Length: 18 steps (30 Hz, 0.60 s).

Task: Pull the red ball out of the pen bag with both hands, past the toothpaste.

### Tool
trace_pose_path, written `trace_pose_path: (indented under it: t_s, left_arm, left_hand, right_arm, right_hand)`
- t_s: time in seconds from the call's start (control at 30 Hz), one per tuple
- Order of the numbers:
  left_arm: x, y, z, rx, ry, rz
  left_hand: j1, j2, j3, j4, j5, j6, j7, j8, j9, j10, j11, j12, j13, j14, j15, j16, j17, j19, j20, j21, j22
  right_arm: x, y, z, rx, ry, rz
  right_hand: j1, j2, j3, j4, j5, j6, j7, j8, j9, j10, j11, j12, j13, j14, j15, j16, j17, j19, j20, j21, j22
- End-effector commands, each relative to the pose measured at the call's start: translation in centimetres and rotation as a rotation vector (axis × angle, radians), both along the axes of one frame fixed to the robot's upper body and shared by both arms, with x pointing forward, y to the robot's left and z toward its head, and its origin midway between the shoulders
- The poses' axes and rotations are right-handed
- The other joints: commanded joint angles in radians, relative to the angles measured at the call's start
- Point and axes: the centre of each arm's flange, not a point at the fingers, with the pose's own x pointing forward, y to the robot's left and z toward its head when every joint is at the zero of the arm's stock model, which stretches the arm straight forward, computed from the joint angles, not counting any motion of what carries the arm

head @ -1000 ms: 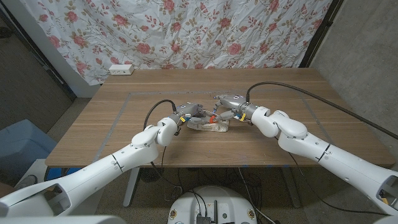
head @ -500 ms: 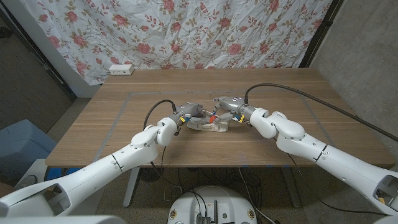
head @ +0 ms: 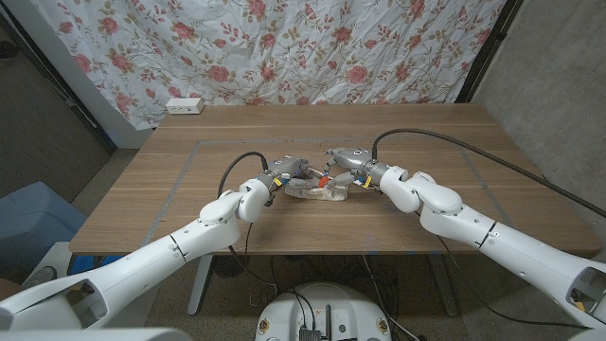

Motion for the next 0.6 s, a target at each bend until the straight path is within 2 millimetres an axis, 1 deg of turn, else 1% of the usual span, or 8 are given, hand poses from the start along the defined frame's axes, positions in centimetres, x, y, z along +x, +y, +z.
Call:
trace_pose_path:
  t_s: [0.03, 0.43, 0.6]
  left_arm:
    - [0.05, -0.07, -0.2, 0.001, 0.003, -0.002]
    - [0.02, 0.01, -0.36, 0.0, 0.008, 0.001]
    - [0.0, 0.08, -0.38, 0.002, 0.007, 0.0]
  left_hand:
    - [-0.003, 0.0, 0.0, -0.007, -0.002, -0.001, -0.005, 0.001, -0.001, 0.0, 0.003, 0.006, 0.002, 0.003, 0.003, 0.006, 0.002, 0.003, 0.002, 0.007, 0.001]
    - [-0.003, 0.002, 0.001, -0.009, -0.002, -0.003, -0.006, 0.001, -0.001, -0.001, 0.003, 0.006, 0.002, 0.005, 0.003, 0.006, 0.002, 0.004, 0.003, 0.007, 0.001]
    - [-0.003, 0.003, 0.002, -0.009, -0.002, -0.003, -0.007, 0.001, -0.001, -0.001, 0.003, 0.006, 0.002, 0.004, 0.004, 0.006, 0.002, 0.004, 0.004, 0.007, 0.001]
  right_arm:
    - [-0.39, 0.1, -0.29, 0.011, -0.027, 0.01]
    - [-0.89, 0.16, -0.49, 0.02, -0.052, 0.016]
    - [-0.86, 0.2, -0.59, 0.021, -0.045, 0.017]
  right_hand:
    - [0.012, 0.005, 0.003, 0.0, 0.01, 0.025, 0.0, 0.012, 0.006, 0.014, 0.001, 0.006, 0.004, 0.013, -0.002, 0.01, 0.005, 0.012, -0.006, 0.005, 0.0]
    - [0.021, 0.003, 0.003, 0.0, 0.011, 0.036, 0.006, 0.022, 0.009, 0.026, 0.001, 0.008, 0.003, 0.027, -0.012, 0.016, 0.007, 0.022, -0.01, 0.006, 0.0]
    - [0.026, 0.001, 0.003, -0.001, 0.011, 0.045, 0.005, 0.027, 0.01, 0.031, -0.001, 0.009, 0.003, 0.031, -0.014, 0.018, 0.007, 0.026, -0.011, 0.007, 0.0]
